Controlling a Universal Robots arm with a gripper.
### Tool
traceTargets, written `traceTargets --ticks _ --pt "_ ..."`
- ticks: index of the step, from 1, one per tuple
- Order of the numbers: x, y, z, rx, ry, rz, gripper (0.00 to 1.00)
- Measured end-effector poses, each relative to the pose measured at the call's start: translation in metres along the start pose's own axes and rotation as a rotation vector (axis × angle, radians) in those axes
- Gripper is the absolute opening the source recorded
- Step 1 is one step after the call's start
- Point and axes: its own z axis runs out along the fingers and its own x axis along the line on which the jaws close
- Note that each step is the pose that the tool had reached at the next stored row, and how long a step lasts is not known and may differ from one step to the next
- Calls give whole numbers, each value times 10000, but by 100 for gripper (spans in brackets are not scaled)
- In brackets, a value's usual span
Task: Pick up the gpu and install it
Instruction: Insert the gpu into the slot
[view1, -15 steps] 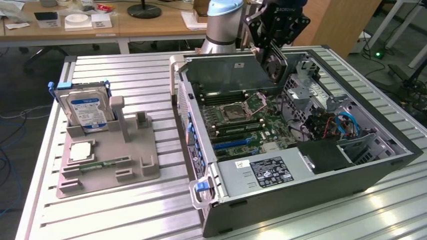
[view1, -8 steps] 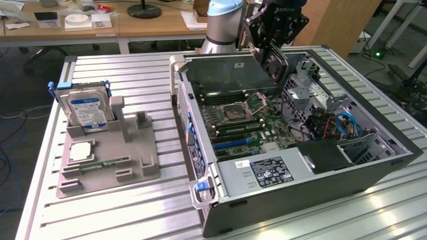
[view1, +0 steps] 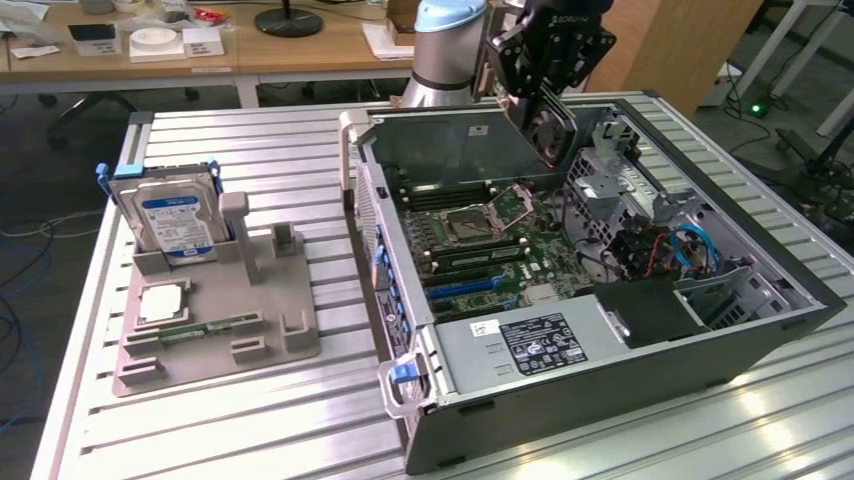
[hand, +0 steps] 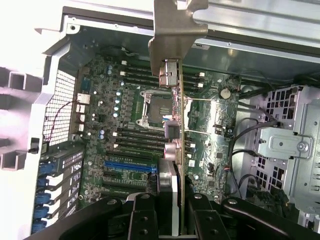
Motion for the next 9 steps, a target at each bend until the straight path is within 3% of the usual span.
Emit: traceTargets --ticks 9 --pt "5 -1 0 -10 15 -332 28"
